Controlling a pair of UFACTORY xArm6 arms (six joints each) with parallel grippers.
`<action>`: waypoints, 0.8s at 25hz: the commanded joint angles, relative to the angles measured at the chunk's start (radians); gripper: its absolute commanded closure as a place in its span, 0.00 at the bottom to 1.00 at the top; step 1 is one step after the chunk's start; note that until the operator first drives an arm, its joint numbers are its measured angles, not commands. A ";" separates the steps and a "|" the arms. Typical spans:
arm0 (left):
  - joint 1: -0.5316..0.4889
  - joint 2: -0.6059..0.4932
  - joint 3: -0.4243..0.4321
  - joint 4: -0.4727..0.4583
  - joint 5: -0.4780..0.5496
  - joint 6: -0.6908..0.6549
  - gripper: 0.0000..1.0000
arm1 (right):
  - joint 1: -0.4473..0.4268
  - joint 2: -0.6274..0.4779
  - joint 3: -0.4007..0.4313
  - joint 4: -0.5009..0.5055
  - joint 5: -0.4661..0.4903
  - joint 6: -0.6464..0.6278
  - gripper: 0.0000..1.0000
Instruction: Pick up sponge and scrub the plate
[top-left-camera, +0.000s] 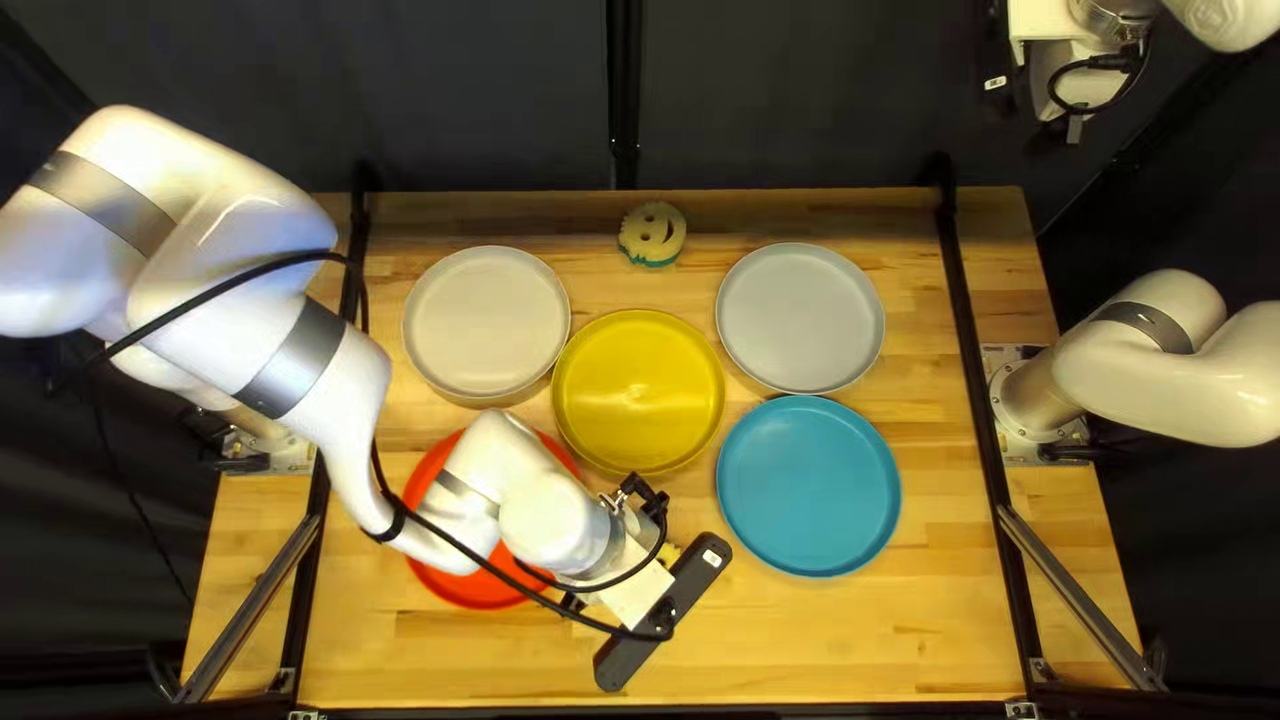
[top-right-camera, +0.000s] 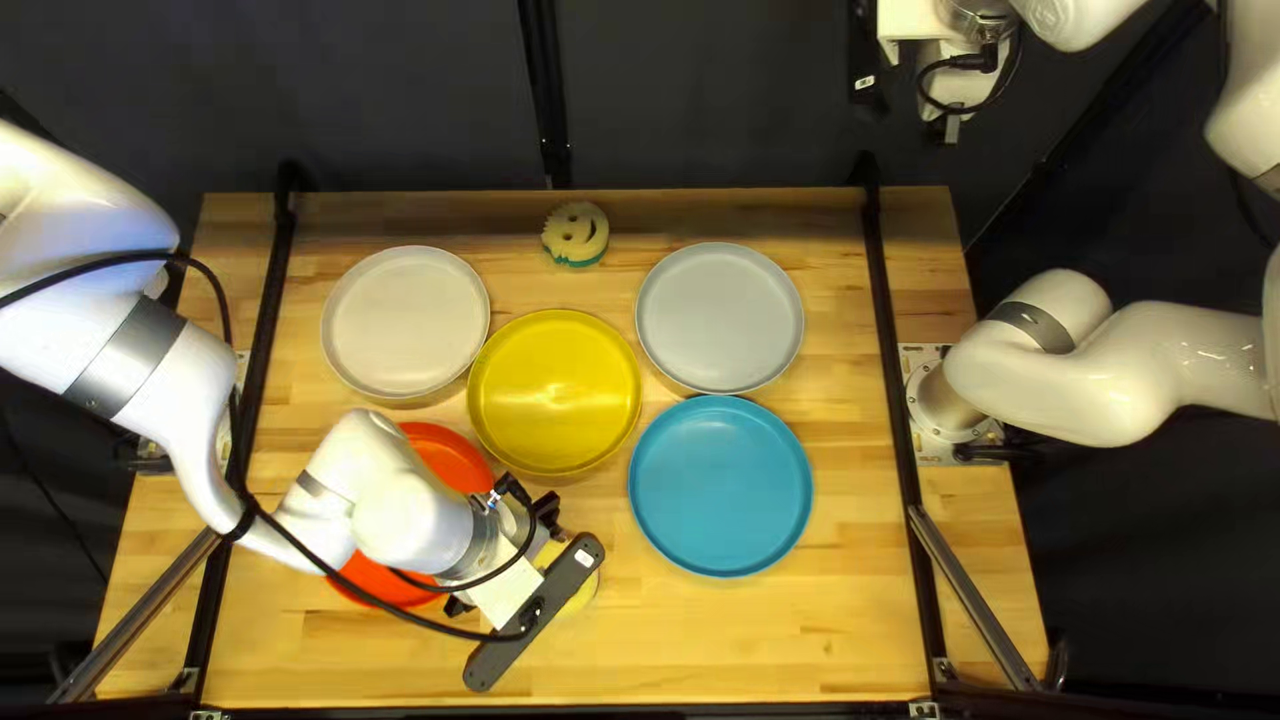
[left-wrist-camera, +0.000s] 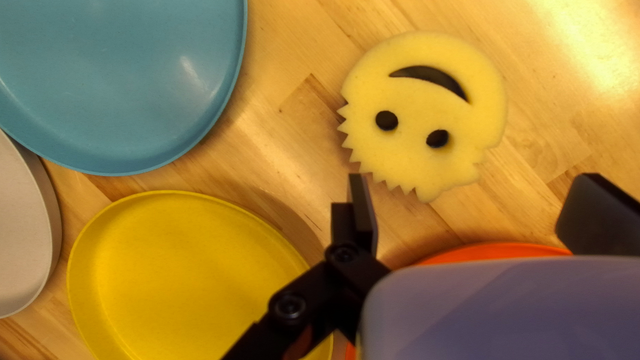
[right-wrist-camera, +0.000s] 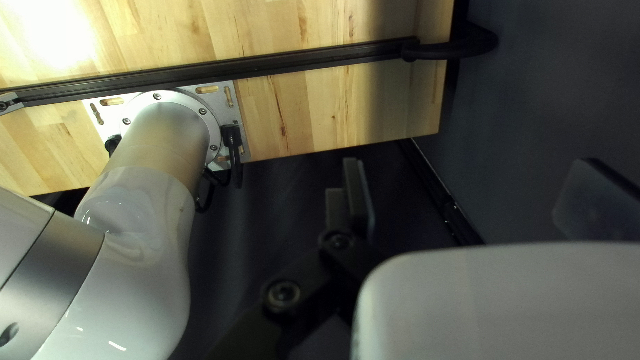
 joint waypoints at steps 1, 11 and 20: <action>-0.027 0.035 -0.042 0.029 0.005 -0.040 0.00 | 0.000 0.000 0.000 0.000 0.000 0.000 0.00; -0.105 0.149 -0.152 0.132 0.029 -0.187 0.00 | 0.000 0.000 0.000 0.000 0.000 0.000 0.00; -0.104 0.186 -0.114 0.198 -0.021 -0.272 0.00 | 0.000 0.000 0.000 0.000 0.000 0.000 0.00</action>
